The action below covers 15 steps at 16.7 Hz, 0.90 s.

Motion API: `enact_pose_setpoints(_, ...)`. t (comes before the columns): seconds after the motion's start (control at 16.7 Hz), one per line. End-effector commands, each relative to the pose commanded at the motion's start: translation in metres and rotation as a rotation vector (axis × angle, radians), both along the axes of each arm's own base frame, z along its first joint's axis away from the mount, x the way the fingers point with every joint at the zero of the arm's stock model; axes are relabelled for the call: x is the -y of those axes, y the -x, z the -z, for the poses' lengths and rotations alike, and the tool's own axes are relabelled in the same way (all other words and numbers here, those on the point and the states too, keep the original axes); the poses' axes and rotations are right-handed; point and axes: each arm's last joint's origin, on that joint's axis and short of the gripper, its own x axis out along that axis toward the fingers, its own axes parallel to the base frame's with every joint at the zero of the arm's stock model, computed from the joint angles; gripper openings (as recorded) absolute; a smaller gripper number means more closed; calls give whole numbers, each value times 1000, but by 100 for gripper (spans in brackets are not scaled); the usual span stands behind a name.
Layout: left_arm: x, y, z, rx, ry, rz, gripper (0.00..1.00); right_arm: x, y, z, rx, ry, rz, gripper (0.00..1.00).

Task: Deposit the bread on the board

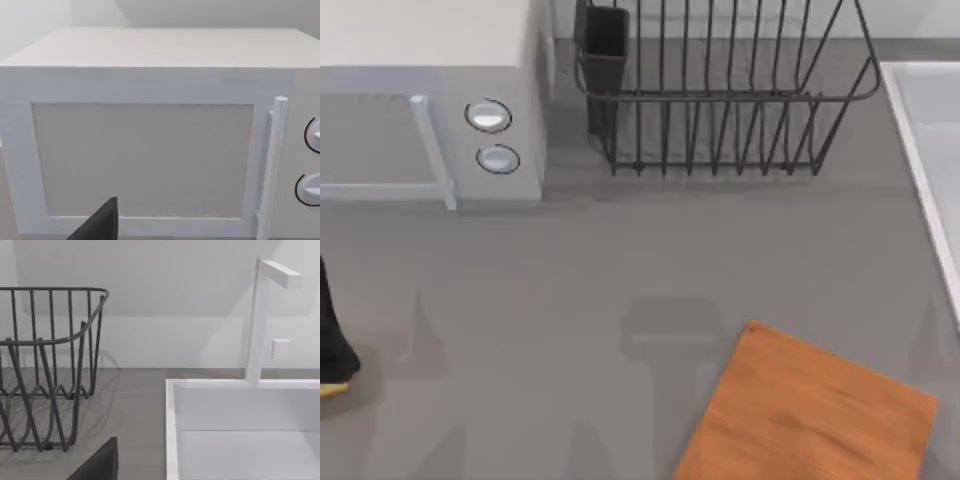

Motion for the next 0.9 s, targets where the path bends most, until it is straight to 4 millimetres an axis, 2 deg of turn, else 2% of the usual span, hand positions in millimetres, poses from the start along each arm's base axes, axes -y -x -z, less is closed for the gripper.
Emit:
enact_pose_setpoints(0.3, -1, -1, -7, -64, -61, -6, 100, 0, 0, 0, 0, 0, 0, 100)
enact_pose_setpoints(0.54, -3, -11, -29, -284, -250, 16, 100, 0, 0, 0, 0, 0, 0, 100)
enact_pose_setpoints(0.72, -6, -32, -45, -517, -431, 91, 100, 0, 0, 0, 0, 0, 0, 100)
enact_pose_setpoints(0.9, -11, -63, -54, -766, -610, 230, 100, 0, 0, 0, 0, 0, 0, 100)
